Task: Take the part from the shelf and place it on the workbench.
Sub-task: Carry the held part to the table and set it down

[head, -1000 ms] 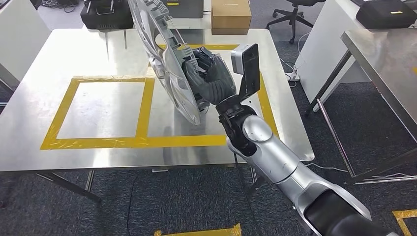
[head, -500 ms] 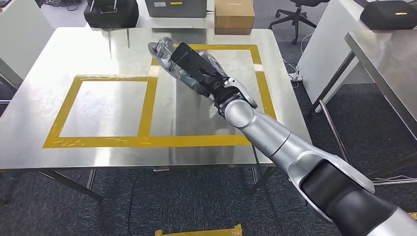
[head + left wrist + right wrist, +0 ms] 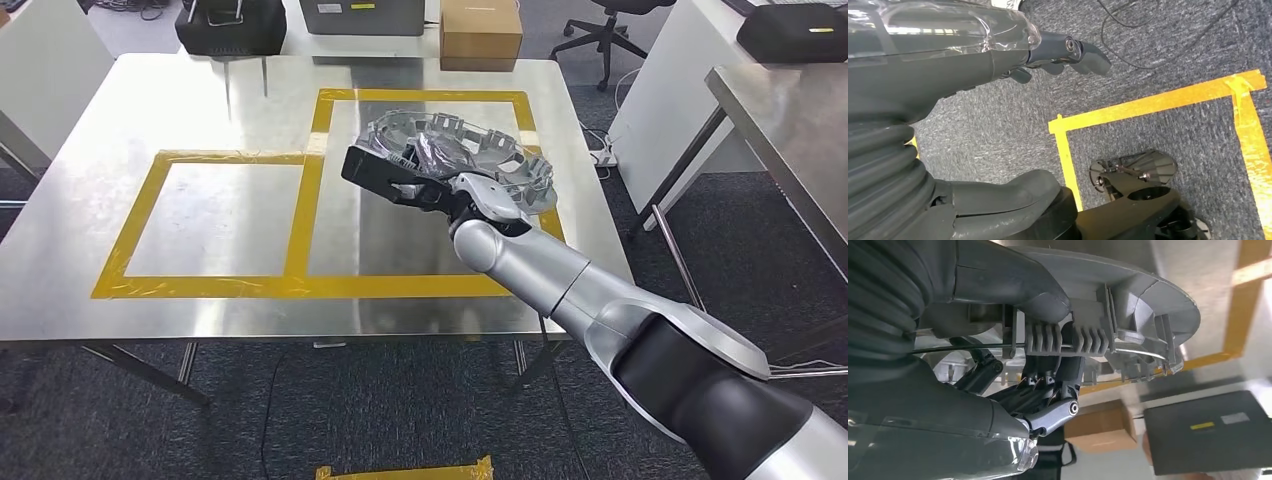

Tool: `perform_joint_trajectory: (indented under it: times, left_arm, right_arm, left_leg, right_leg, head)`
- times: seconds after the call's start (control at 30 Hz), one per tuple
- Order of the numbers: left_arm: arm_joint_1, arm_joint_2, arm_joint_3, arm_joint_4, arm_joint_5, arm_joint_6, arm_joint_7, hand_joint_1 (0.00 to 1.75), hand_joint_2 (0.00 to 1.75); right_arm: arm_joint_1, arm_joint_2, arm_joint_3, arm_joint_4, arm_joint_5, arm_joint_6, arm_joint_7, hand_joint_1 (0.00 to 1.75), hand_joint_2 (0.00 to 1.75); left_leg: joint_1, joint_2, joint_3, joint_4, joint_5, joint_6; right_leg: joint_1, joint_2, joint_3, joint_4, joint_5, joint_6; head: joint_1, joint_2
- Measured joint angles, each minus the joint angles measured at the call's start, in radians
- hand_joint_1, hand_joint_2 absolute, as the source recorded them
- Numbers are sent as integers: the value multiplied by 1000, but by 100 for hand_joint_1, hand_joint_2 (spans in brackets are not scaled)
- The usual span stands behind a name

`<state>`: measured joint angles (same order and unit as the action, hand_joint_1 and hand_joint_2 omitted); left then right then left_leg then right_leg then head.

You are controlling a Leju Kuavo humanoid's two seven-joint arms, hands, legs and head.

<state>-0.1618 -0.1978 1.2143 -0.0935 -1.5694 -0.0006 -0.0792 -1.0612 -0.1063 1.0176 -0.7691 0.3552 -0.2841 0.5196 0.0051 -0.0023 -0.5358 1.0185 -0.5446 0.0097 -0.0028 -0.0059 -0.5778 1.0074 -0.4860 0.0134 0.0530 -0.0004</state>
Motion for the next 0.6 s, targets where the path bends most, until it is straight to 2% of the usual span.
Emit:
perform_joint_trajectory:
  times: [0.03, 0.13, 0.27, 0.47, 0.6]
  left_arm:
    - [1, 0, 0, 0, 0, -2, -2, 0, 175]
    - [3, 0, -1, 0, 0, -16, -23, 0, 175]
    - [2, 0, -11, 0, 2, -22, -56, 0, 0]
    - [-4, 1, -26, 0, 9, -14, -42, 0, 0]
    - [-6, 1, -27, 0, 2, -14, -37, 0, 0]
  right_arm:
    - [0, -3, 6, 6, 24, 19, 5, 0, 175]
    - [5, -9, 20, 21, 79, 80, 0, 0, 175]
    - [22, -1, 37, 40, 107, 124, -47, 0, 175]
    - [30, 31, 46, 59, 83, 109, -138, 0, 175]
    - [39, 64, 35, 44, 10, 75, -265, 0, 175]
  left_leg:
    - [0, 0, 0, 0, 0, 0]
    - [0, 1, 0, 0, 0, 0]
    - [0, 1, 0, 0, 0, 0]
    - [0, 5, 1, 0, 0, 0]
    - [0, 9, 2, 0, 1, -1]
  right_leg:
    - [0, 0, 0, 0, 0, 0]
    - [0, 0, 0, 0, 0, 0]
    - [0, -1, 0, -1, 0, 0]
    - [0, 1, 1, -1, 0, 0]
    - [0, 2, 2, 0, 0, 0]
  head:
    - [1, 0]
    - [1, 0]
    - [1, 0]
    - [0, 0]
    - [1, 0]
